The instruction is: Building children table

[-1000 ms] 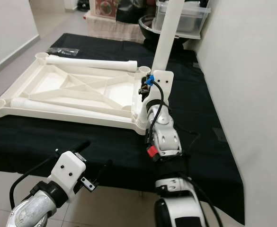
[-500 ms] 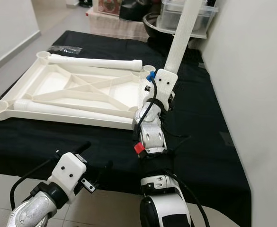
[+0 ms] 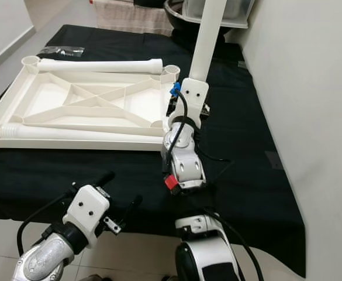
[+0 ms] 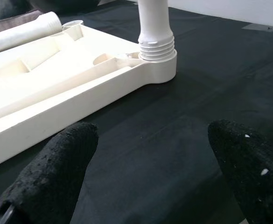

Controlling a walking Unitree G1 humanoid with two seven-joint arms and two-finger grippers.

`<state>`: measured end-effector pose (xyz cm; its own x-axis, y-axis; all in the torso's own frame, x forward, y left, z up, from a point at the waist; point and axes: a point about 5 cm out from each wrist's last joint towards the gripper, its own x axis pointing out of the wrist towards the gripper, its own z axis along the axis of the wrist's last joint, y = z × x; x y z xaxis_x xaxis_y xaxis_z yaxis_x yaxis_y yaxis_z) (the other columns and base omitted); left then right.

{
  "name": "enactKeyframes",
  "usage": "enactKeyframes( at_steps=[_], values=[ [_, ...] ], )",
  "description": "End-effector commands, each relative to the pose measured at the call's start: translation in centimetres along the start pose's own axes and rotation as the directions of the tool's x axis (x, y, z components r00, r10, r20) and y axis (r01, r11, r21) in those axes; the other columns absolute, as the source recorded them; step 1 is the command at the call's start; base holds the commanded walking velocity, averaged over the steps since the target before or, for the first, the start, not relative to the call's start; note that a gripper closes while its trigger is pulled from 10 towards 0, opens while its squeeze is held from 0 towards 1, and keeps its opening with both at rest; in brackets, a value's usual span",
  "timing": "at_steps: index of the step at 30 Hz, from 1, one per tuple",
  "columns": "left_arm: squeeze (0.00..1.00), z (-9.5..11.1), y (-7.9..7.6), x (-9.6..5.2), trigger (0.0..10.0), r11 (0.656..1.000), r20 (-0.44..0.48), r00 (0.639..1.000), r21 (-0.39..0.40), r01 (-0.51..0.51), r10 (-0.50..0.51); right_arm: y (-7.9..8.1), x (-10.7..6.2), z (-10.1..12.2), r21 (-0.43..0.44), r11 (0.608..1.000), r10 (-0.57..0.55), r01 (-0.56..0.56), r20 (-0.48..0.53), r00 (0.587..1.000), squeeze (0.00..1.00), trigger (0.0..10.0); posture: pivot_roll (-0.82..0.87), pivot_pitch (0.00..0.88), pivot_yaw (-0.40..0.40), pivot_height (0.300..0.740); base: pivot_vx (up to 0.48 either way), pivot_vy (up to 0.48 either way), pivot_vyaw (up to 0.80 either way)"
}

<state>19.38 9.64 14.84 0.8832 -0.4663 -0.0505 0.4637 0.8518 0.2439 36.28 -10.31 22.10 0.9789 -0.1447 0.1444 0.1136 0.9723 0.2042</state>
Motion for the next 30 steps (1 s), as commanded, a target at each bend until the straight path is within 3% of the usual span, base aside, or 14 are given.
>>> enactKeyframes(
  at_steps=[1,5,8,13,16,17,18,20,22,23,24,25,28,30],
  values=[
    [0.00,-0.4,-0.3,0.0,10.0,1.000,-0.015,1.000,-0.008,0.007,-0.007,-0.5,0.0,0.0,0.061,0.992,0.109,-0.110,0.010,0.994,0.00,10.0,0.13,0.125,-0.104,0.740,0.000,0.000,0.00],
    [0.00,-0.4,-0.4,0.1,10.0,1.000,-0.014,1.000,-0.009,0.006,-0.006,-1.6,0.3,0.4,0.064,0.969,0.238,-0.239,0.023,0.971,0.00,10.0,0.13,0.119,-0.106,0.740,0.000,0.000,0.00],
    [0.00,-0.4,-0.3,0.1,10.0,1.000,-0.013,1.000,-0.011,0.005,-0.005,-3.6,1.2,0.7,0.018,0.919,0.393,-0.393,0.011,0.919,0.00,10.0,0.13,0.117,-0.104,0.740,0.000,0.000,0.00],
    [0.00,-0.5,-0.4,0.2,10.0,1.000,-0.012,1.000,-0.010,0.005,-0.005,-4.6,1.7,1.0,-0.016,0.873,0.487,-0.487,-0.004,0.874,0.00,10.0,0.13,0.116,-0.106,0.740,0.000,0.000,0.00],
    [0.00,-0.4,-0.4,0.2,10.0,1.000,-0.012,1.000,-0.011,0.004,-0.004,-5.1,2.5,1.2,0.016,0.792,0.610,-0.610,-0.047,0.791,0.00,10.0,0.13,0.115,-0.107,0.740,0.000,0.000,0.00],
    [0.00,-0.4,-0.4,0.2,10.0,1.000,-0.012,1.000,-0.011,0.004,-0.004,-5.1,2.5,1.2,0.016,0.792,0.610,-0.610,-0.047,0.791,0.00,10.0,0.13,0.115,-0.107,0.740,0.000,0.000,0.00],
    [0.00,-0.4,-0.4,0.3,10.0,1.000,-0.010,1.000,-0.011,0.003,-0.003,-5.2,2.9,1.5,0.027,0.733,0.680,-0.680,-0.065,0.731,0.00,10.0,0.13,0.115,-0.113,0.740,0.000,0.000,0.00],
    [0.00,-0.4,-0.4,0.3,10.0,1.000,-0.010,1.000,-0.011,0.003,-0.003,-5.2,2.9,1.5,0.027,0.733,0.680,-0.680,-0.065,0.731,0.00,10.0,0.13,0.115,-0.113,0.740,0.000,0.000,0.00],
    [0.00,-0.5,-0.4,0.3,10.0,1.000,-0.011,1.000,-0.013,0.006,-0.006,-4.6,2.9,1.7,0.080,0.586,0.809,-0.806,-0.103,0.578,0.00,10.0,0.14,0.121,-0.112,0.740,0.000,0.000,0.00],
    [0.00,-0.5,-0.4,0.3,10.0,1.000,-0.011,1.000,-0.013,0.006,-0.006,-4.6,2.9,1.7,0.080,0.586,0.809,-0.806,-0.103,0.578,0.00,10.0,0.14,0.121,-0.112,0.740,0.000,0.000,0.00],
    [0.00,-0.5,-0.4,0.2,10.0,1.000,-0.011,1.000,-0.015,0.007,-0.007,-4.3,3.0,1.7,0.101,0.539,0.841,-0.836,-0.115,0.529,0.00,10.0,0.14,0.121,-0.112,0.740,0.000,0.000,0.00],
    [0.00,-0.5,-0.4,0.2,10.0,1.000,-0.011,1.000,-0.015,0.007,-0.007,-4.3,3.0,1.7,0.101,0.539,0.841,-0.836,-0.115,0.529,0.00,10.0,0.14,0.121,-0.112,0.740,0.000,0.000,0.00],
    [0.00,-0.4,-0.6,0.1,10.0,1.000,-0.012,1.000,-0.014,0.012,-0.012,-3.2,3.3,2.4,0.097,0.406,0.910,-0.909,-0.133,0.392,0.00,10.0,0.15,0.125,-0.121,0.740,0.000,0.000,0.00],
    [0.00,-0.4,-0.6,0.1,10.0,1.000,-0.013,1.000,-0.014,0.012,-0.012,-3.1,3.3,2.5,0.093,0.385,0.919,-0.918,-0.135,0.371,0.00,10.0,0.15,0.125,-0.121,0.740,0.000,0.000,0.00]
  ],
)
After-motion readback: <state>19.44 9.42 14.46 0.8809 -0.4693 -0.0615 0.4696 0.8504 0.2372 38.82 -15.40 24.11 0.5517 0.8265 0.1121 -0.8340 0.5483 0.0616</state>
